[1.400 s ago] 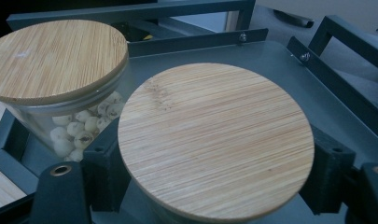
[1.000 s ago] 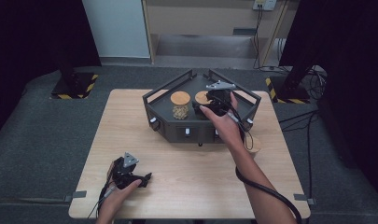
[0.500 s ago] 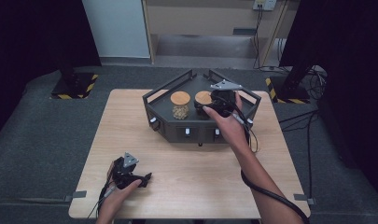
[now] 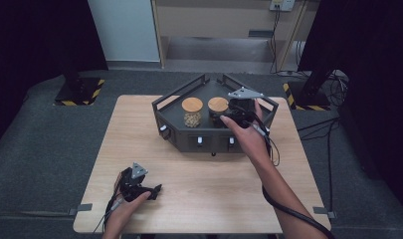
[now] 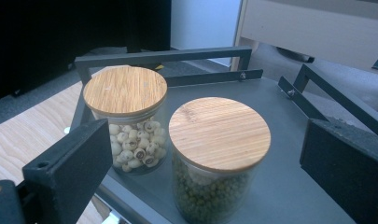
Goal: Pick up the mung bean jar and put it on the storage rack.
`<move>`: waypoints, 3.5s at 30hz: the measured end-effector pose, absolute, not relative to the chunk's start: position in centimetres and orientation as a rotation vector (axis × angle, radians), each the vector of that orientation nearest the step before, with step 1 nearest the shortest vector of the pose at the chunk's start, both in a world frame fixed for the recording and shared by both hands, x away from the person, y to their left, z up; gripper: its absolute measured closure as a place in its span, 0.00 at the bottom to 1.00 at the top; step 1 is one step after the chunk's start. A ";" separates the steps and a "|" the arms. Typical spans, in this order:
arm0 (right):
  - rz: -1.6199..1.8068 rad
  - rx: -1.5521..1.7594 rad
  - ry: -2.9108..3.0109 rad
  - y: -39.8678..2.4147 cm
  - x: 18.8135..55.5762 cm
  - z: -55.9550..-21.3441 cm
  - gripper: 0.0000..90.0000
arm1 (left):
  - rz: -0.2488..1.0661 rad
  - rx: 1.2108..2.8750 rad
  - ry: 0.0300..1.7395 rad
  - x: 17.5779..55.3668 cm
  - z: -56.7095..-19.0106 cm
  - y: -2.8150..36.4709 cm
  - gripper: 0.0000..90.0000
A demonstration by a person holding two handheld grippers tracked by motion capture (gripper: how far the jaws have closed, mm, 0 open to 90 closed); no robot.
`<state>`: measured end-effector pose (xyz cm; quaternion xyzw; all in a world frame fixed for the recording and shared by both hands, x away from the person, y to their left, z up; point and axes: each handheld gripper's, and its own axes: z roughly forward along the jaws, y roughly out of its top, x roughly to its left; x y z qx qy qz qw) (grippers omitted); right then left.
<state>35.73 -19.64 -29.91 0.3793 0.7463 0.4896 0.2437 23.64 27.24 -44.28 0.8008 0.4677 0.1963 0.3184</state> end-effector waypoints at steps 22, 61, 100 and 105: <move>1.353 0.997 2.060 -21.1 33.1 -29.6 0.03 | 0.516 2.106 1.230 23.6 -44.3 27.2 0.00; 1.366 1.023 2.077 -25.0 30.9 -31.6 0.03 | 0.517 2.106 1.230 23.6 -44.3 27.2 0.00; 1.318 1.177 2.034 -31.7 28.9 -35.5 0.02 | 0.517 2.106 1.230 23.6 -44.3 27.2 0.00; 1.314 1.200 2.028 -32.5 28.6 -36.2 0.02 | 0.517 2.106 1.230 23.6 -44.3 27.2 0.00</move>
